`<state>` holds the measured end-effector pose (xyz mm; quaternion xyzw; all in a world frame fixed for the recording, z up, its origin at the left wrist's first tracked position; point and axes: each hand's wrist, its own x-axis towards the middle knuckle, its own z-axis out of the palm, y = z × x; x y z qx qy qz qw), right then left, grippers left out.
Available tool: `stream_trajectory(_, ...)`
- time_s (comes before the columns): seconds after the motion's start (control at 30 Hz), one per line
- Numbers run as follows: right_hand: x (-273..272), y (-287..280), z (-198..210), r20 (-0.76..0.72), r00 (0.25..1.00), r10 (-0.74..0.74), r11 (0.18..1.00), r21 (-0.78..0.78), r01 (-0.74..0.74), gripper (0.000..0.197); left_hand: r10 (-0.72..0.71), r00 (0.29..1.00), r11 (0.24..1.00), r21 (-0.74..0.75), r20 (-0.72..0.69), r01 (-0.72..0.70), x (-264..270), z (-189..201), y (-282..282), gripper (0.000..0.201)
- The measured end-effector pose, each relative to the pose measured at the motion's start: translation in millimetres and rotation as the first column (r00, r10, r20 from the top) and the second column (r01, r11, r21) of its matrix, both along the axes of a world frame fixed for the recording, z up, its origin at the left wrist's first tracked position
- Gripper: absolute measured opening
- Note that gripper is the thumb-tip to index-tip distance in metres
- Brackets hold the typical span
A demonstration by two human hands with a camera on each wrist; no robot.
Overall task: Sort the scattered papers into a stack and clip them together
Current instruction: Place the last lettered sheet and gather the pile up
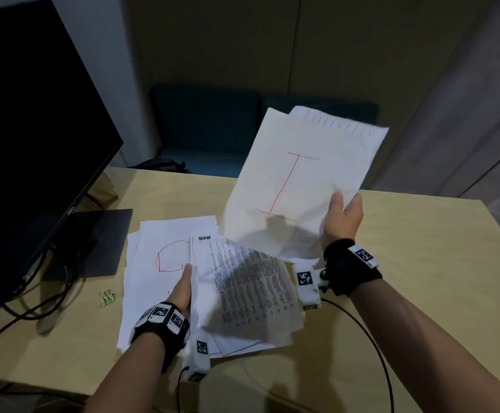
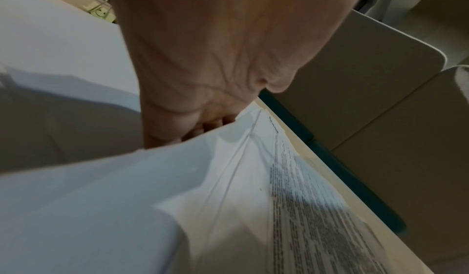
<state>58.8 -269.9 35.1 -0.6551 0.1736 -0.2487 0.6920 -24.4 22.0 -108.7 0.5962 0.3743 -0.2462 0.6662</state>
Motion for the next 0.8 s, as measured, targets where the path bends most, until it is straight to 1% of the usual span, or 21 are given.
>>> stream_trajectory(0.03,-1,1,-6,-0.038,0.999,0.006,1.000,0.013,-0.006,0.033,0.008,1.000,1.000,-0.021,-0.026,-0.008,-2,1,2,0.117)
stream_trajectory(0.07,-4,1,-13,-0.084,0.996,0.026,0.999,0.022,-0.024,0.031,0.003,0.999,0.999,-0.034,-0.037,-0.004,-3,10,-1,0.111)
stream_trajectory(0.13,-10,-1,-31,-0.236,0.965,0.119,0.993,0.046,-0.111,0.030,0.020,0.999,0.999,-0.047,-0.029,-0.021,-5,19,-6,0.088)
stream_trajectory(0.17,-16,-3,-45,-0.352,0.917,0.186,0.982,0.035,-0.186,0.029,0.023,1.000,0.998,-0.050,-0.016,-0.023,-5,24,-8,0.086)
stream_trajectory(0.2,-24,-4,-55,-0.470,0.844,0.260,0.960,0.027,-0.280,0.027,0.015,1.000,0.998,-0.060,-0.013,-0.016,-5,22,-8,0.089)
stream_trajectory(0.27,-38,-5,-84,-0.656,0.668,0.350,0.894,0.021,-0.447,0.028,-0.015,1.000,0.998,-0.058,-0.006,0.015,-7,22,-6,0.098)
stream_trajectory(0.33,-47,-4,-107,-0.783,0.530,0.325,0.814,-0.054,-0.579,0.027,0.014,1.000,0.995,-0.098,-0.023,-0.016,-8,24,-6,0.104)
stream_trajectory(0.37,-48,0,-116,-0.824,0.495,0.275,0.768,-0.120,-0.629,0.025,0.028,0.999,0.995,-0.091,-0.031,-0.031,-10,28,-7,0.105)
stream_trajectory(0.4,-49,5,-120,-0.858,0.471,0.206,0.725,-0.189,-0.662,0.026,0.018,0.999,0.998,-0.064,-0.033,-0.020,-12,32,-11,0.105)
stream_trajectory(0.43,-48,11,-126,-0.873,0.465,0.149,0.681,-0.250,-0.688,0.028,0.001,1.000,1.000,-0.022,-0.020,-0.001,-12,35,-12,0.103)
stream_trajectory(0.47,-50,18,-126,-0.876,0.472,0.102,0.643,-0.304,-0.703,0.029,-0.031,0.999,0.999,0.028,-0.019,0.032,-11,33,-11,0.097)
stream_trajectory(0.5,-50,24,-130,-0.881,0.465,0.089,0.610,-0.321,-0.725,0.031,-0.069,0.997,0.994,0.082,-0.029,0.071,-11,38,-14,0.084)
stream_trajectory(0.53,-52,31,-127,-0.884,0.454,0.113,0.587,-0.309,-0.748,0.035,-0.089,0.995,0.984,0.153,-0.040,0.095,-9,35,-14,0.067)
stream_trajectory(0.6,-53,41,-125,-0.907,0.396,0.146,0.511,-0.274,-0.815,0.046,-0.134,0.990,0.949,0.283,-0.030,0.137,-9,34,-19,0.056)
stream_trajectory(0.63,-54,44,-121,-0.915,0.379,0.140,0.483,-0.271,-0.832,0.049,-0.143,0.990,0.932,0.336,-0.013,0.139,-10,36,-22,0.047)
stream_trajectory(0.67,-53,44,-119,-0.919,0.369,0.136,0.477,-0.265,-0.838,0.050,-0.130,0.991,0.928,0.353,0.015,0.117,-10,33,-24,0.040)
stream_trajectory(0.7,-52,43,-118,-0.918,0.374,0.130,0.479,-0.272,-0.835,0.051,-0.118,0.992,0.933,0.348,0.047,0.094,-11,35,-27,0.037)
stream_trajectory(0.73,-51,41,-116,-0.913,0.386,0.131,0.498,-0.276,-0.822,0.052,-0.117,0.989,0.941,0.330,0.089,0.081,-12,39,-32,0.038)
stream_trajectory(0.77,-48,36,-118,-0.904,0.405,0.140,0.530,-0.277,-0.801,0.055,-0.126,0.983,0.947,0.311,0.136,0.079,-13,45,-36,0.037)
stream_trajectory(0.8,-47,32,-115,-0.895,0.418,0.157,0.590,-0.254,-0.766,0.059,-0.148,0.972,0.948,0.305,0.184,0.087,-16,51,-39,0.035)
